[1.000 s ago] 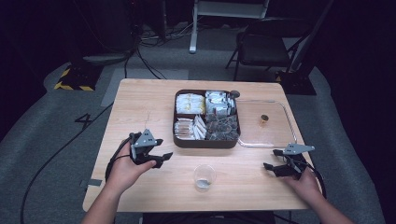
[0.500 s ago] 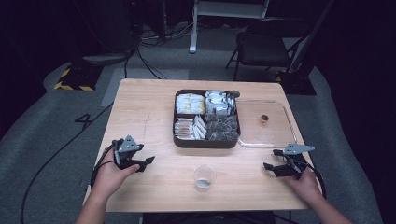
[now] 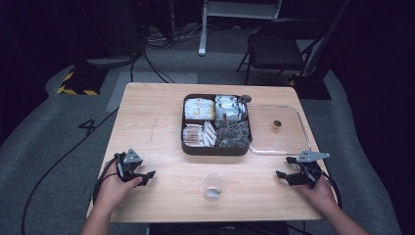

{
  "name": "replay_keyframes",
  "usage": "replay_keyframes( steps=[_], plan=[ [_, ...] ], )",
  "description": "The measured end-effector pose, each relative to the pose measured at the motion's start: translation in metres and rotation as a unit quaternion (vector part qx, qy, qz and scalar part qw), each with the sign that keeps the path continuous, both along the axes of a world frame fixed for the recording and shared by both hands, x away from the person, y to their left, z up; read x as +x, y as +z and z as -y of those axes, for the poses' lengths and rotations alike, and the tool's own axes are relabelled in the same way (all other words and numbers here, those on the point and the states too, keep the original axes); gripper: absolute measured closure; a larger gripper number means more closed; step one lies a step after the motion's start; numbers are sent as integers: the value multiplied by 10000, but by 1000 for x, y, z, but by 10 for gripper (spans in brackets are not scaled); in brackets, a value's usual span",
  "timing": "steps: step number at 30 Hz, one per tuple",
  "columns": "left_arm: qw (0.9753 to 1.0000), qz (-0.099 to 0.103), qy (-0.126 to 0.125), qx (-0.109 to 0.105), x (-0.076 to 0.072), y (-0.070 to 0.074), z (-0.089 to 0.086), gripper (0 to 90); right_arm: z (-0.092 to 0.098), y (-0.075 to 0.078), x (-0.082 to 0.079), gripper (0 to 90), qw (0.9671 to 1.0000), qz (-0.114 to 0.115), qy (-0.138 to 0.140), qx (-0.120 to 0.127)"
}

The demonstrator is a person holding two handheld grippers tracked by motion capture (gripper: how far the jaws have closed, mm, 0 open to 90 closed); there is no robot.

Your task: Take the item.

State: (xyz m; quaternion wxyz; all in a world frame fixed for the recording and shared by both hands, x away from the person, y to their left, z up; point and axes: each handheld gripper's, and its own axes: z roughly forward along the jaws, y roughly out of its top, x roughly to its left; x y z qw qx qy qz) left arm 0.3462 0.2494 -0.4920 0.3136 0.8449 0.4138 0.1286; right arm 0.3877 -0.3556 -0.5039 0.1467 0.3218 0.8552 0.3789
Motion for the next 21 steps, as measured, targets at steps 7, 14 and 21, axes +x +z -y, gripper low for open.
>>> replay_keyframes(
  steps=[7, 14, 21],
  plan=[
    [9998, 154, 120, -8, -4, -6, -7, 241, 0, 0, 0, 201, 10000, 1, 1, 0],
    [9989, 372, 269, -135, -9, -12, -9, 177, 0, 0, 0, 201, 10000, 0, 1, 0],
    [9988, 371, 285, -128, -9, -12, -9, 169, -1, 0, 1, 147, 10000, -17, -59, -47]
  ],
)
